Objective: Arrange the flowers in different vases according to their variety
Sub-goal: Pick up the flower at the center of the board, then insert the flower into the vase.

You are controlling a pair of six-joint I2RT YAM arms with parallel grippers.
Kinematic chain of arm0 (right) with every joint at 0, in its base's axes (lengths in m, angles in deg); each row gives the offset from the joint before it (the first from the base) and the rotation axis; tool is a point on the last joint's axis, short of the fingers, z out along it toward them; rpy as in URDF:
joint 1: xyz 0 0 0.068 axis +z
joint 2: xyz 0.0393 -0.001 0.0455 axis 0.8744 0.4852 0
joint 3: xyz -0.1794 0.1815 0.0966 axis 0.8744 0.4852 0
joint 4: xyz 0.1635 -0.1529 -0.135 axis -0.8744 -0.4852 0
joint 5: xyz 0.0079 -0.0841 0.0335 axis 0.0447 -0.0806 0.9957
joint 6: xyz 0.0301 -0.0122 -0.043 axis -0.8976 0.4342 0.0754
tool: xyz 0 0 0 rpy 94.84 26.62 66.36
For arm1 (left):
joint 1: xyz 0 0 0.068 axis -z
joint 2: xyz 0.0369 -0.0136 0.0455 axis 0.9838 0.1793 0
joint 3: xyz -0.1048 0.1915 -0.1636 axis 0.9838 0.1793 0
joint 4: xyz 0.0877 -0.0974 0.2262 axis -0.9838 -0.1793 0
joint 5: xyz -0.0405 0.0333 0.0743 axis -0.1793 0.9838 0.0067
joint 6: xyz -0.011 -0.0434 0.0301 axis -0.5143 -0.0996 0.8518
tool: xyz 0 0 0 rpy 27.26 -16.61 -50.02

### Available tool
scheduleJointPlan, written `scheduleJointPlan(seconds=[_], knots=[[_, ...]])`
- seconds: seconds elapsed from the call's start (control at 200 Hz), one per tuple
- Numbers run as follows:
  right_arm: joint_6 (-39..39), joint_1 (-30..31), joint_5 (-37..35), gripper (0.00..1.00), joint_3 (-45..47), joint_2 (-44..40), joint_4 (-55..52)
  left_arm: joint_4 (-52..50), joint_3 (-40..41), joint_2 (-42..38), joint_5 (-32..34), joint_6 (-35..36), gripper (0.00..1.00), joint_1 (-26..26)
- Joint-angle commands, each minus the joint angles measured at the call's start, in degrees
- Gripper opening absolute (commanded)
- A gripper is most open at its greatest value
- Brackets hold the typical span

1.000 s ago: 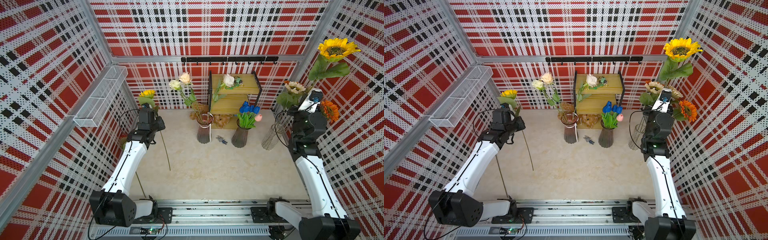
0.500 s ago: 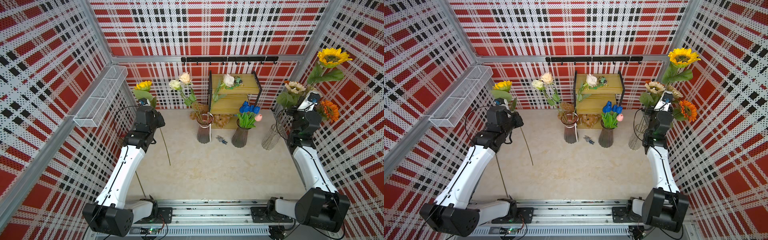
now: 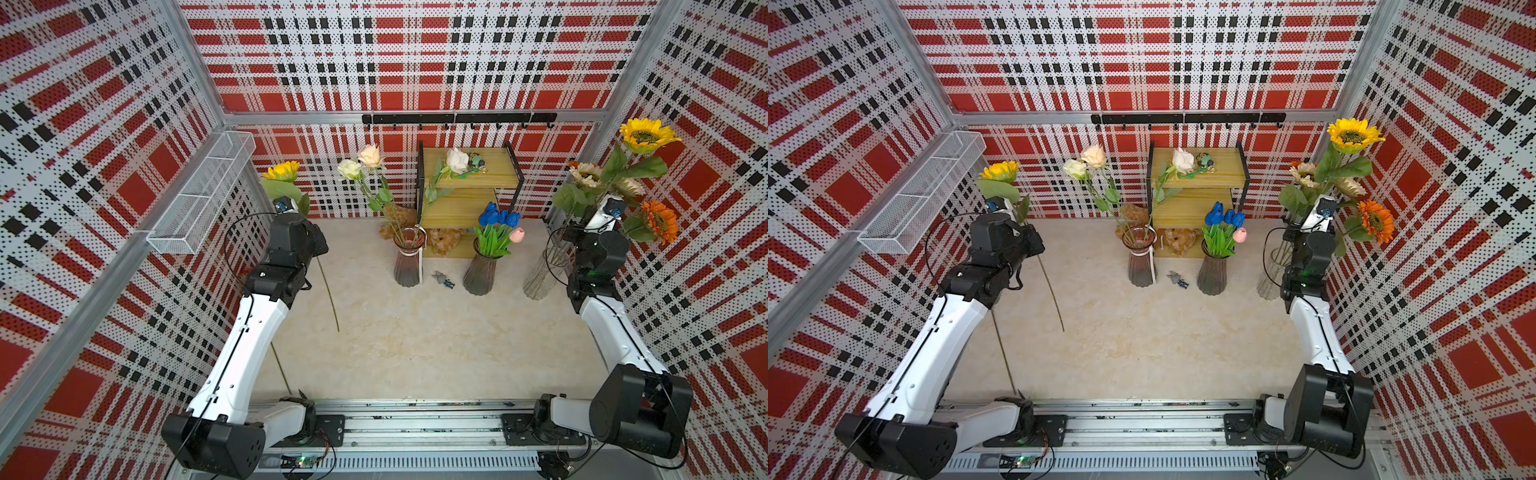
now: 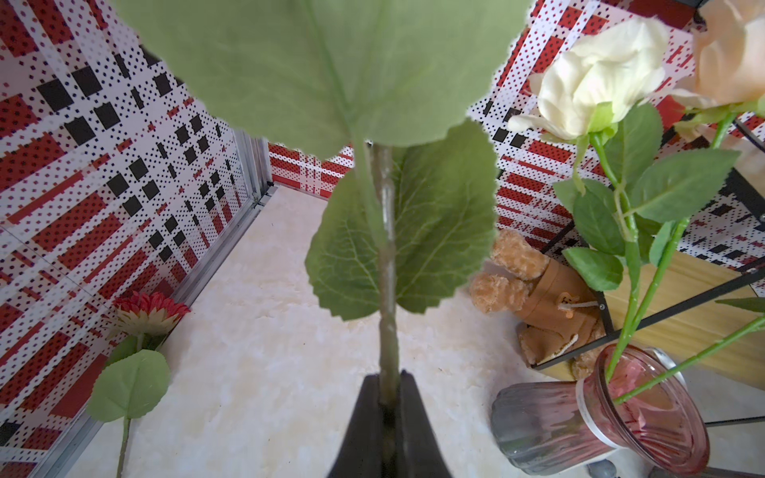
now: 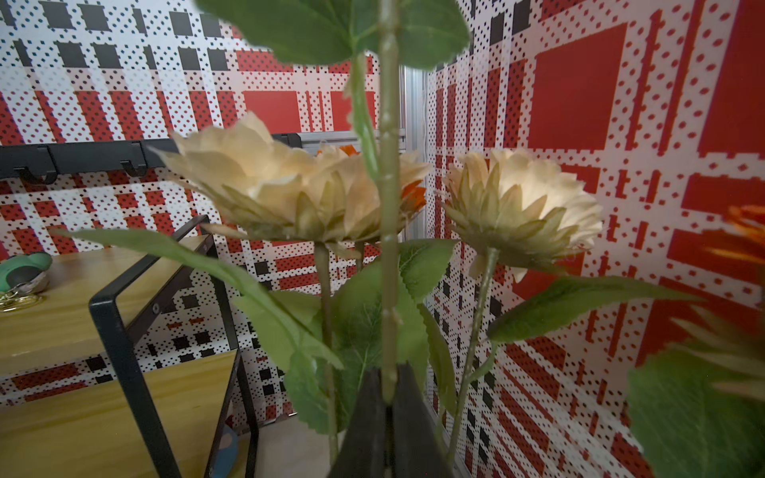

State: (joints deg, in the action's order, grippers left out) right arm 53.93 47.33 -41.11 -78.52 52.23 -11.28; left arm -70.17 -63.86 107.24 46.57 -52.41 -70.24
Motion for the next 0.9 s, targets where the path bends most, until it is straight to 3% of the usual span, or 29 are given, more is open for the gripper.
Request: scheduleJointPlan(seconds=[0.0,0.06,0.105,0.14,0.185,0.326,0.496,0.616,0.747,0.897], knots=[[-1.9,-0.6,-0.1,0.11,1.4,-0.7,0.7,-0.2,-0.4,-0.3,0.0,0.3,0.00,0.6],[-2.0,-0.6,-0.1,0.48,2.0,-1.8,0.1,0.0,-0.7,-0.1,0.1,0.3,0.00,1.1],[-2.1,-0.6,-0.2,0.70,1.8,-2.8,-0.8,0.0,-1.1,0.1,0.0,0.4,0.00,1.3],[-2.1,-0.6,-0.2,0.81,1.4,-3.5,-1.8,0.1,-1.5,0.2,0.0,0.5,0.00,1.6],[-2.1,-0.6,-0.4,0.88,0.7,-4.8,-3.5,0.1,-1.9,0.4,0.0,0.6,0.00,1.8],[-2.4,-0.2,0.1,0.96,-0.9,-10.8,-8.3,0.1,-2.5,0.4,-0.2,0.8,0.00,2.7],[-3.7,2.9,2.1,0.98,-4.2,-18.3,-18.2,0.9,-1.0,-0.9,-1.7,0.0,0.00,3.6],[-8.0,9.7,7.0,0.95,-6.3,-21.5,-26.6,2.1,0.1,-2.0,-2.8,-0.7,0.00,4.2],[-17.2,18.9,19.2,0.93,-5.5,-21.9,-28.4,4.9,1.2,-2.8,-7.6,-2.1,0.00,5.7],[-13.8,36.5,20.1,0.90,-11.2,-14.0,-36.5,9.1,2.5,-3.6,-12.9,-4.2,0.00,6.7]])
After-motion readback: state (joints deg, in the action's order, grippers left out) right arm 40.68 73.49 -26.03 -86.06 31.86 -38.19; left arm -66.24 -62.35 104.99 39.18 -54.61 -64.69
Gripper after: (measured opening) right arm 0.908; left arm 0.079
